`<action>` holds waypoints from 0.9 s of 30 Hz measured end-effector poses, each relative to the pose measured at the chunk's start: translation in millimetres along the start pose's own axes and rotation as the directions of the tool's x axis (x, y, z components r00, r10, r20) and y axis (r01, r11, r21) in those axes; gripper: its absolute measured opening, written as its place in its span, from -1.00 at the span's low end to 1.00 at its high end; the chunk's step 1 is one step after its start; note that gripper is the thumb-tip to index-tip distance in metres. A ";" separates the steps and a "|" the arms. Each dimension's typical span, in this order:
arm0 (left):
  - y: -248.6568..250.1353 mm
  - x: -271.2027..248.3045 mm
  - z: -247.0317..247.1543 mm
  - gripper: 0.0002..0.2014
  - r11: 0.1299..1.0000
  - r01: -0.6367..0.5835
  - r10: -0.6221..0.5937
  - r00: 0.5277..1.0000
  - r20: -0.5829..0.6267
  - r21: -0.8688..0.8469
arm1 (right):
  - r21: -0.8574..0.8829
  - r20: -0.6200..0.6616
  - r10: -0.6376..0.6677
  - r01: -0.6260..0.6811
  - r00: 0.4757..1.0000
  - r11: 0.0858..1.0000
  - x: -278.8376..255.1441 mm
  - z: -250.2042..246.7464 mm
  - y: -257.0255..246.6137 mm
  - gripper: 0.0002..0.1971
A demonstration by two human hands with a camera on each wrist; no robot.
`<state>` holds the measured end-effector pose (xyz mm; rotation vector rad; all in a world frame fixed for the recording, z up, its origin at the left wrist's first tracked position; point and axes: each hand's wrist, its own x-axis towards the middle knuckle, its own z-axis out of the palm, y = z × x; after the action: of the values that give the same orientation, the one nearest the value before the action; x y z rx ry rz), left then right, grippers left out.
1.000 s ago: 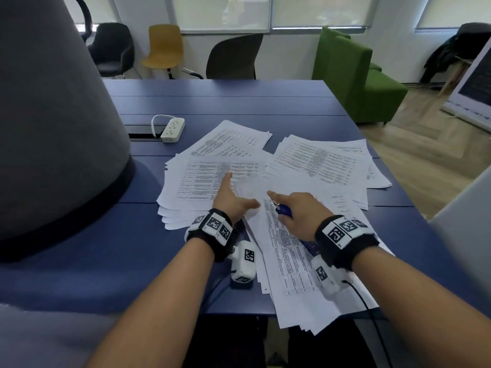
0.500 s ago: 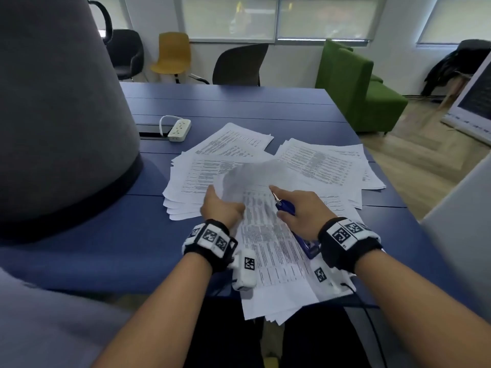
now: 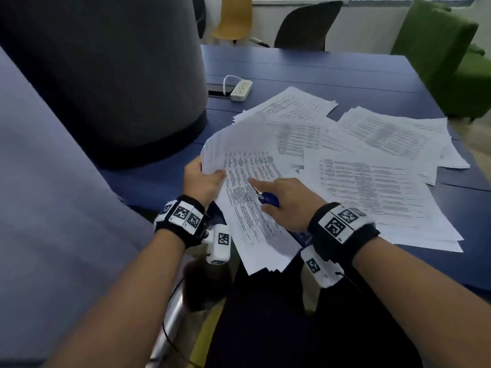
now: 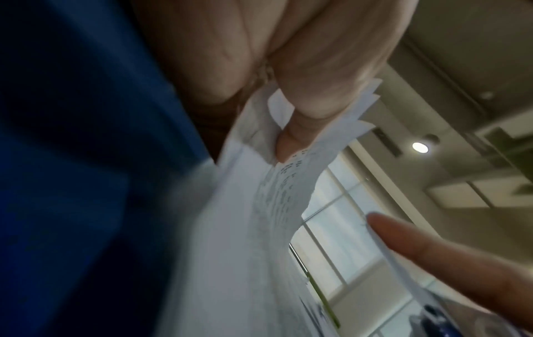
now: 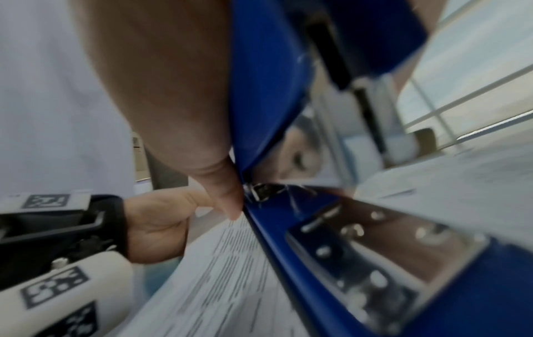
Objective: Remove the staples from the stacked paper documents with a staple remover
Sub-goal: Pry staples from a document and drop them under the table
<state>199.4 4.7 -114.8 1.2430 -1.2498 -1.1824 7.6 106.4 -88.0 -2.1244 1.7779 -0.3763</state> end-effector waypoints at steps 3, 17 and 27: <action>9.3 -2.5 -44.0 -0.74 0.993 -0.103 0.106 0.993 -0.053 0.058 | 0.014 0.048 -0.062 0.062 0.997 0.998 9.7 18.0 -26.5 -0.37; 4.6 44.3 -5.8 -0.66 0.957 0.066 -0.093 0.992 -0.083 -0.282 | -0.008 -0.053 0.123 -0.124 0.991 0.992 32.7 -7.2 -12.5 -0.38; 116.0 116.5 24.2 -0.65 0.956 -0.273 0.280 0.959 0.045 -0.111 | 0.169 -0.191 0.282 -0.252 0.940 0.953 -2.0 -54.9 50.4 -0.39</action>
<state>169.1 -111.2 0.3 0.9271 -1.3404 -1.0705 -60.5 95.5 -59.6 -1.7687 2.0593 -0.6573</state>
